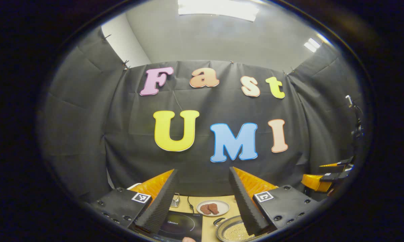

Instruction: First push the handle of the pot to place it horizontally, then grasp the pot with both hands and set it on the induction cooktop.

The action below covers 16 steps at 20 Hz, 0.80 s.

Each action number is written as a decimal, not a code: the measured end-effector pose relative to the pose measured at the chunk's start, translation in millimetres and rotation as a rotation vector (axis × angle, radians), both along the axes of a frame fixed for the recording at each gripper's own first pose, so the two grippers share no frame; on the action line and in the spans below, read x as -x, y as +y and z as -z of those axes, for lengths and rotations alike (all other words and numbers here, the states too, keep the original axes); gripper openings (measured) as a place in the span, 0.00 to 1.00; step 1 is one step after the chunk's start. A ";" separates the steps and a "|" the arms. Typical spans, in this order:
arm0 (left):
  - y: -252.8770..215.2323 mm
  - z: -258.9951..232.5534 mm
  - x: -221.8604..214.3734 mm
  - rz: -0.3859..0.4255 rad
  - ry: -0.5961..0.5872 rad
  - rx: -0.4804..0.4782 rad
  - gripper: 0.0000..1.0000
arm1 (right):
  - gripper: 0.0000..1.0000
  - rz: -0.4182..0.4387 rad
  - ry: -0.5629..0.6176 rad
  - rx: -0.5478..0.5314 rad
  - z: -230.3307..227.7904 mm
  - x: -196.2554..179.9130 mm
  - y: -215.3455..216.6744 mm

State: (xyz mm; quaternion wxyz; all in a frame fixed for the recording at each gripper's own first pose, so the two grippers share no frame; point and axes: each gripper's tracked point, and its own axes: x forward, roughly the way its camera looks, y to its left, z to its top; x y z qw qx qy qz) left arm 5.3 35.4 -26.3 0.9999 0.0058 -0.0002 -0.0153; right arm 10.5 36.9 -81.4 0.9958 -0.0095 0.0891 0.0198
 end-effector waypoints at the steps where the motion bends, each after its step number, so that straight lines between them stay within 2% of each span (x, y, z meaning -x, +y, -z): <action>1: -0.1 0.9 2.4 -0.005 -0.002 -0.003 0.94 | 0.98 -0.018 0.034 -0.002 13.7 1.1 3.0; 2: -1.1 0.7 4.4 -0.009 -0.005 -0.001 0.97 | 0.98 -0.037 0.065 0.004 25.1 2.4 5.9; 5: -3.7 10.2 6.6 -0.014 0.014 0.005 0.95 | 0.96 -0.100 0.184 0.014 67.4 8.7 14.5; 6: -3.5 11.6 7.3 -0.019 0.019 0.000 0.95 | 0.92 -0.114 0.232 -0.005 79.2 13.0 17.1; 9: 0.5 18.6 8.6 -0.029 0.029 -0.006 0.97 | 0.70 -0.116 0.339 -0.052 111.1 20.6 16.7; 10: 0.6 20.3 8.6 -0.030 0.037 -0.002 0.96 | 0.58 -0.105 0.374 -0.049 120.9 21.3 14.6; 11: 1.5 24.3 8.9 -0.033 0.044 0.001 0.95 | 0.54 -0.091 0.411 -0.035 133.8 24.8 11.0; 12: 2.4 25.9 8.6 -0.037 0.051 0.002 0.94 | 0.41 -0.088 0.461 -0.028 146.7 27.4 8.4; 13: 3.9 29.8 8.8 -0.042 0.058 -0.001 0.96 | 0.35 -0.111 0.515 -0.036 157.1 32.9 12.9; 15: 5.5 32.5 7.6 -0.048 0.065 -0.006 0.96 | 0.35 -0.147 0.612 -0.036 181.6 45.8 14.9; 16: 5.9 33.6 8.1 -0.049 0.068 -0.006 0.96 | 0.22 -0.138 0.658 -0.025 193.7 49.1 10.9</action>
